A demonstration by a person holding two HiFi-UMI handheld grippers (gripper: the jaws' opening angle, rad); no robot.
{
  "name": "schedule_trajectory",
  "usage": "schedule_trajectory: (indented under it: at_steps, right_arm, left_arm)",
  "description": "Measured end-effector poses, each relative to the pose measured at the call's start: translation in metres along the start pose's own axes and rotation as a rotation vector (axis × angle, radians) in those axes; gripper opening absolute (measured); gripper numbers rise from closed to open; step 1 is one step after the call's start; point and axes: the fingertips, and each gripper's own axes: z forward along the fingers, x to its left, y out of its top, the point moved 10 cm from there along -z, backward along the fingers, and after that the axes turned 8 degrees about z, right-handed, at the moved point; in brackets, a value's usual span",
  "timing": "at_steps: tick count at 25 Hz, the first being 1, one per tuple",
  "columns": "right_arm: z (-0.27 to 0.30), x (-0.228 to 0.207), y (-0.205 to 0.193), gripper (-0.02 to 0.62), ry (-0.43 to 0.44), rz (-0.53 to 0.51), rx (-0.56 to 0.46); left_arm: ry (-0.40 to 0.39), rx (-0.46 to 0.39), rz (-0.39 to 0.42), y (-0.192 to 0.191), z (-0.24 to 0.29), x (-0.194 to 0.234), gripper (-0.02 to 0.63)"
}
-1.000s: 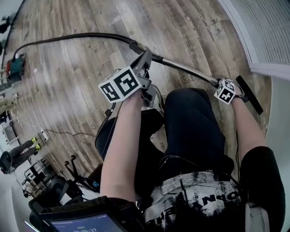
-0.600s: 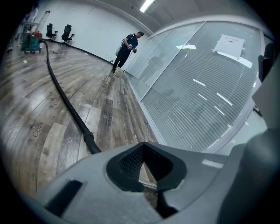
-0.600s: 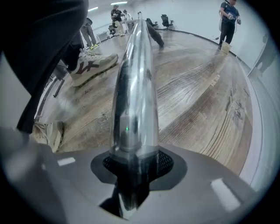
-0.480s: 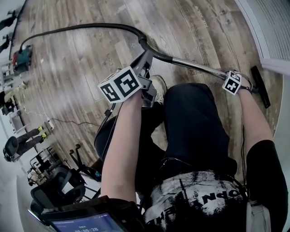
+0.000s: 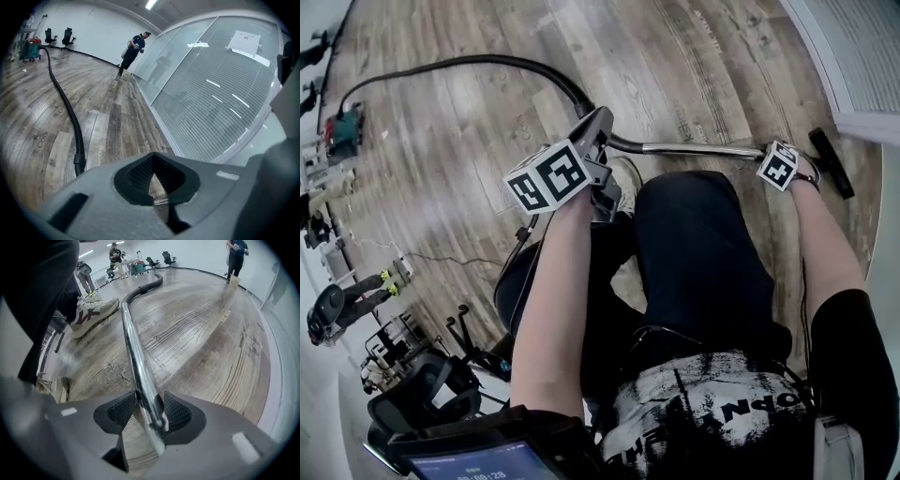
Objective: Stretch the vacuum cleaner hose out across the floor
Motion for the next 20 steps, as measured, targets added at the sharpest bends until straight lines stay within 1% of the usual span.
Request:
schedule_trajectory:
  at_steps: [4,7,8,10,11,13,14,17,20]
  right_arm:
    - [-0.005,0.0,-0.005,0.198,-0.016,0.019,-0.014]
    - [-0.011,0.003,-0.003,0.169,-0.028,0.017,-0.031]
    - [-0.013,0.004,-0.002,0.152,-0.028,0.022,-0.04]
    - [-0.018,0.004,-0.001,0.081,-0.029,0.029,-0.056]
    - [-0.02,0.005,-0.002,0.067,-0.03,0.028,-0.059]
    - [-0.025,0.008,-0.001,0.018,-0.025,0.031,-0.063]
    - [-0.026,0.007,0.0,0.006,-0.02,0.042,-0.069]
    - [-0.03,-0.002,0.006,0.006,-0.002,0.106,-0.092]
    - [-0.03,-0.004,0.016,0.006,0.012,0.132,-0.081]
  left_arm:
    - [-0.003,0.002,0.008,-0.001,0.004,-0.002,-0.002]
    - [-0.005,0.011,0.022,-0.003,0.006,-0.003,-0.001]
    - [-0.005,0.014,0.031,-0.004,0.007,-0.002,0.0]
    - [-0.002,0.017,0.05,-0.004,0.008,-0.002,-0.001]
    - [-0.002,0.017,0.056,-0.004,0.009,-0.002,-0.001]
    - [-0.006,0.021,0.065,-0.001,0.011,-0.002,-0.001]
    - [-0.016,0.026,0.068,0.0,0.013,-0.002,0.0]
    - [-0.041,0.039,0.092,0.005,0.023,0.002,-0.001]
    - [-0.029,0.08,0.157,0.011,0.035,0.015,0.0]
